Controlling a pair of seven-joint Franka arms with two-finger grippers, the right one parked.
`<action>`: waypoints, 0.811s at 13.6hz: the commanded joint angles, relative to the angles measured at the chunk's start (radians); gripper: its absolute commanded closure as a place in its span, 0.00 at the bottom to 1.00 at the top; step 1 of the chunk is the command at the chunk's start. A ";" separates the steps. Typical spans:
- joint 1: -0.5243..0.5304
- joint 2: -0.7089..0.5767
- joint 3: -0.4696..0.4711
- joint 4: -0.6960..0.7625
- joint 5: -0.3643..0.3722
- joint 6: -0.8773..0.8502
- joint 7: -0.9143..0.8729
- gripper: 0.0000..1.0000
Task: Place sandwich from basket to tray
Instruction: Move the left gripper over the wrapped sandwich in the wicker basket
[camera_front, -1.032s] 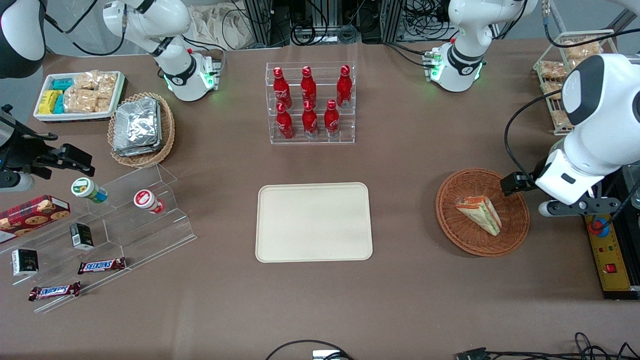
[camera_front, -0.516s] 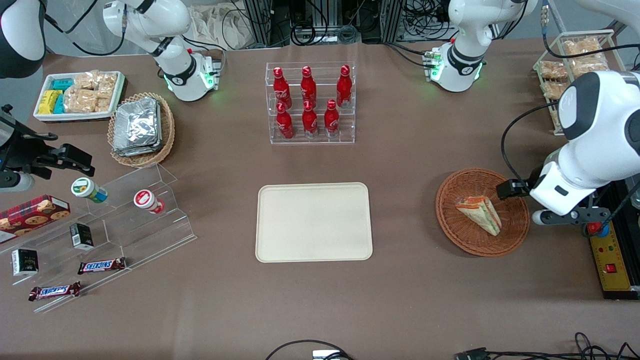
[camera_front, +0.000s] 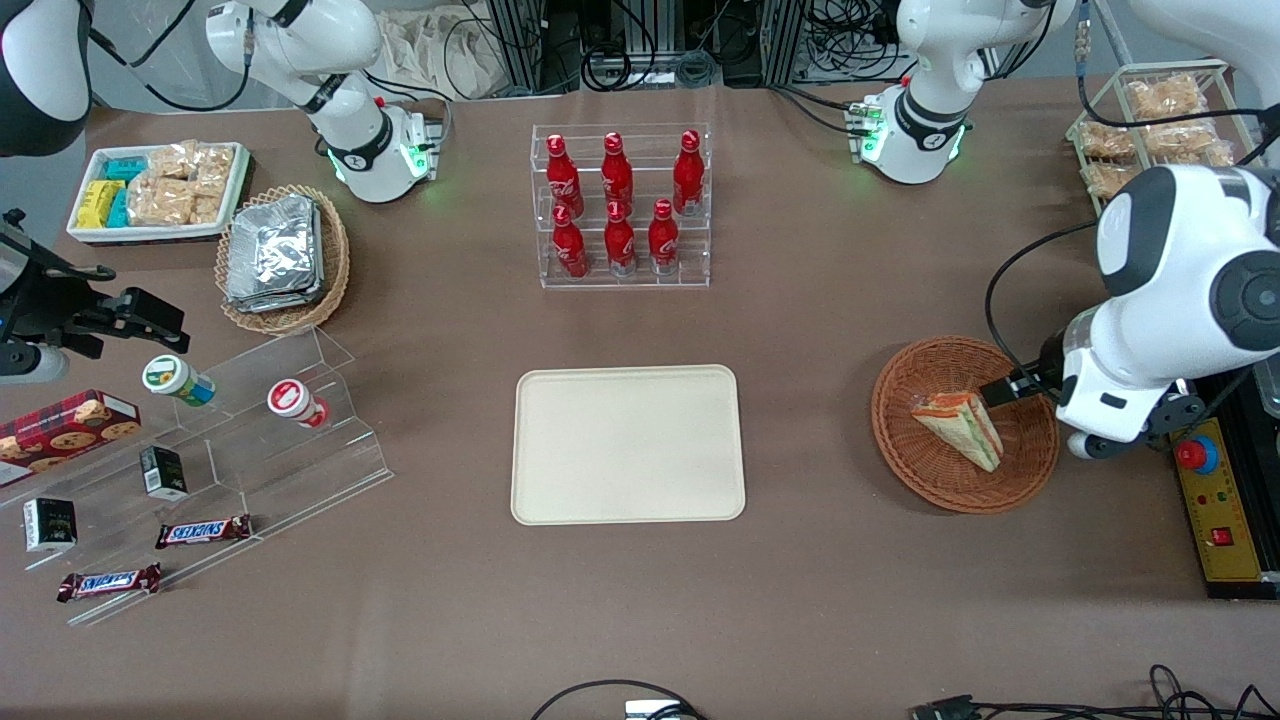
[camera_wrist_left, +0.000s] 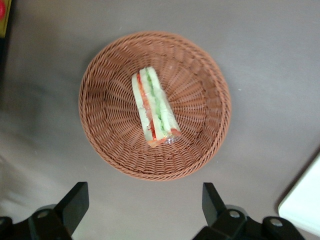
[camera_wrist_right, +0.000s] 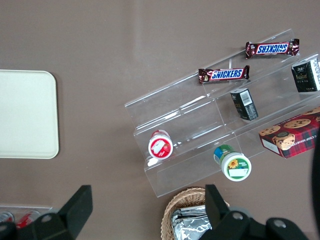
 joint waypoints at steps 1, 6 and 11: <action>0.005 0.047 -0.004 0.002 -0.006 0.011 -0.111 0.00; 0.011 0.063 -0.001 -0.116 0.003 0.168 -0.179 0.00; 0.050 0.077 0.007 -0.222 0.008 0.316 -0.180 0.00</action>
